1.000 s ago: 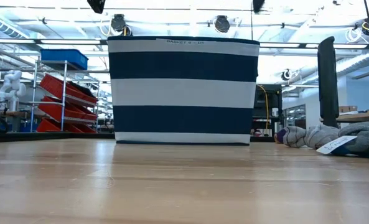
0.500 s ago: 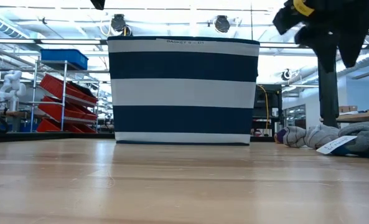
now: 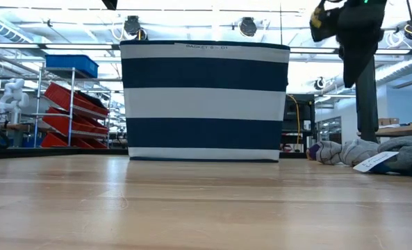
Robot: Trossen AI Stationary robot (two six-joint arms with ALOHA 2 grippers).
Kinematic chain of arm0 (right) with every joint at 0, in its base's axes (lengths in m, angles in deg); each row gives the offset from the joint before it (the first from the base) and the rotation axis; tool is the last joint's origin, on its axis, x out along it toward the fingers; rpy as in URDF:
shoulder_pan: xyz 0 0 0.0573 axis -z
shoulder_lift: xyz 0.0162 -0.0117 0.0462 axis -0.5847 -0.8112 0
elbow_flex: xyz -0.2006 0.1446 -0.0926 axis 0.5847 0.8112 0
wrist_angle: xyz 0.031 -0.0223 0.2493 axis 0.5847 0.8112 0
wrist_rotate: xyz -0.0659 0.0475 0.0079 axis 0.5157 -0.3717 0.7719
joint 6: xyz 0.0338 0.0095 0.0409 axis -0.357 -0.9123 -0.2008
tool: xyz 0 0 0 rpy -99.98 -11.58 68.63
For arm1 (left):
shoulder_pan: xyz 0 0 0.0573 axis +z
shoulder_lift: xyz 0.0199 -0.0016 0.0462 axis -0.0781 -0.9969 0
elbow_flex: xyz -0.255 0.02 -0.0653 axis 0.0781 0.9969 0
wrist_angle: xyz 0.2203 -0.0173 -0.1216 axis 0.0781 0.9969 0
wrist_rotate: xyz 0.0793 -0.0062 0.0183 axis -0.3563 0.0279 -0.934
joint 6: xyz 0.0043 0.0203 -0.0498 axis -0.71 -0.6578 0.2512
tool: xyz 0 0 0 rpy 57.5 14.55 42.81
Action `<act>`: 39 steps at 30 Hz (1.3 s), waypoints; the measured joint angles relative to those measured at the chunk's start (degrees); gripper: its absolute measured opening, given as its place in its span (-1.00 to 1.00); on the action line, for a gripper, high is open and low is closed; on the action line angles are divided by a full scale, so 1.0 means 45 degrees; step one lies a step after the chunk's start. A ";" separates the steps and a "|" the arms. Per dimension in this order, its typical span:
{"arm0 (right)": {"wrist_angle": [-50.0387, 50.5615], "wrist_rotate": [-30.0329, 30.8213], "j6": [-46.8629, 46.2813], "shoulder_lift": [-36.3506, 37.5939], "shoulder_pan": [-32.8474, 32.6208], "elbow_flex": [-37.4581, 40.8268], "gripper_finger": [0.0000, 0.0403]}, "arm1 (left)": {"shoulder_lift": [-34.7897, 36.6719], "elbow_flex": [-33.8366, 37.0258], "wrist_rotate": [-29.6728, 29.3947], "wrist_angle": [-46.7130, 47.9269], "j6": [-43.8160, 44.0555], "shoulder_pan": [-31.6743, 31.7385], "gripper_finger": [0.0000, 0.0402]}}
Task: Sort clothes
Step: Put the purple socks into the blue laundry organizer
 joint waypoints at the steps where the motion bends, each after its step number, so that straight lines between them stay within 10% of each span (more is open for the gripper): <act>1: 0.0009 0.0316 -0.0107 0.0018 0.0124 0.0159 0.48 | 0.0000 0.0000 0.0000 0.0000 0.0004 -0.0005 -0.26; 39: -0.5296 -0.1286 0.0379 -0.0089 0.3692 0.5606 0.48 | 0.0000 -0.0005 0.0000 0.0015 0.0029 -0.0002 -0.26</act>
